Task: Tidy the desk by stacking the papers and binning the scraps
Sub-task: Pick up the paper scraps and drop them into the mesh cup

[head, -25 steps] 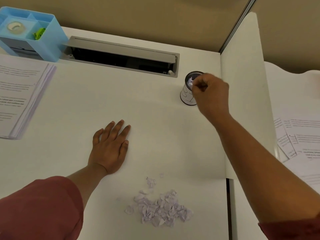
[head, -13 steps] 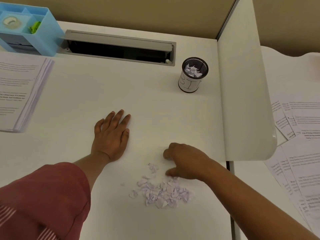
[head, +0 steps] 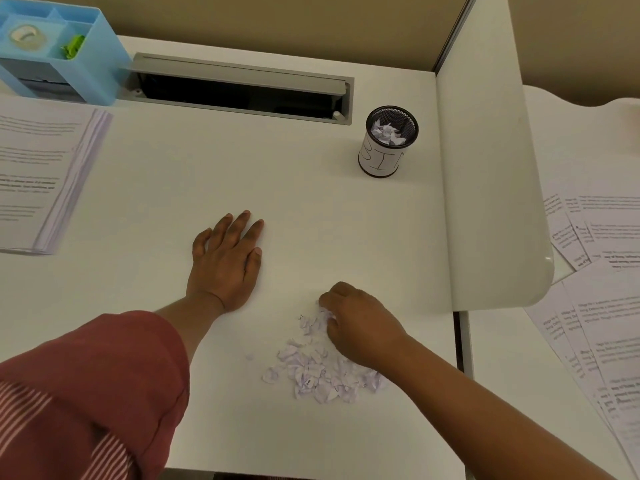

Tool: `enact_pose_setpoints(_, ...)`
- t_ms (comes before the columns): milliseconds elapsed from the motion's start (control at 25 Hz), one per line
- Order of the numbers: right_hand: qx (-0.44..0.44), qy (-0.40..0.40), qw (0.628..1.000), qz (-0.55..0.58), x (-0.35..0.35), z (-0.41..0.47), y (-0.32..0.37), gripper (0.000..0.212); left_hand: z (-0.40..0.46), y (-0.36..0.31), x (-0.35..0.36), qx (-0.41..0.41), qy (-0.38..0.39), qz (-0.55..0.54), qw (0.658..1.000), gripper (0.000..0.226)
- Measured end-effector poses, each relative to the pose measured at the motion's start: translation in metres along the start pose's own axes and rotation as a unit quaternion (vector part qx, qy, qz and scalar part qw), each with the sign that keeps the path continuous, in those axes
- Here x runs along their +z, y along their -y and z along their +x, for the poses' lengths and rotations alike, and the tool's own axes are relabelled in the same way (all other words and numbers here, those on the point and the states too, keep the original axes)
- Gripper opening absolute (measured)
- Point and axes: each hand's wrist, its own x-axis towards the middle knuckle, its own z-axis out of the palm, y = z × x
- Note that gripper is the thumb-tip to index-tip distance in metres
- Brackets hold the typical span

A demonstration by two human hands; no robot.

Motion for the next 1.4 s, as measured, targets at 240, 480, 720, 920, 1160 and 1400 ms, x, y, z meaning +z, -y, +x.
enact_pose_setpoints(240, -0.079, 0.004, 0.99, -0.115, 0.024, 0.003, 0.018, 0.037, 0.0, -0.001, -0.001, 0.002, 0.0, -0.001, 1.0, 0.059)
enact_pose_setpoints(480, -0.109, -0.031, 0.99, -0.081, 0.027, 0.013, 0.009, 0.024, 0.0, 0.0, -0.001, 0.001, 0.001, 0.0, 1.0, 0.058)
enact_pose_setpoints(720, -0.009, -0.065, 0.991, 0.12, -0.013, 0.019, -0.014, 0.017, 0.0, 0.0, 0.0, -0.001, 0.0, 0.0, 1.0, 0.058)
enact_pose_setpoints(920, 0.063, -0.133, 0.955, 0.256, -0.071, 0.032, -0.026, 0.008, -0.001, 0.0, 0.001, 0.002, -0.004, -0.002, 1.0, 0.058)
enact_pose_setpoints(1160, 0.066, -0.325, 0.906, 0.264, -0.155, 0.076, -0.043, 0.015, 0.0, 0.002, 0.001, 0.006, -0.005, -0.004, 1.0, 0.058)
enact_pose_setpoints(1400, 0.103, -0.391, 0.906, 0.125, -0.21, 0.124, -0.073, 0.017, -0.001, 0.0, 0.0, 0.0, 0.001, 0.001, 1.0, 0.058)
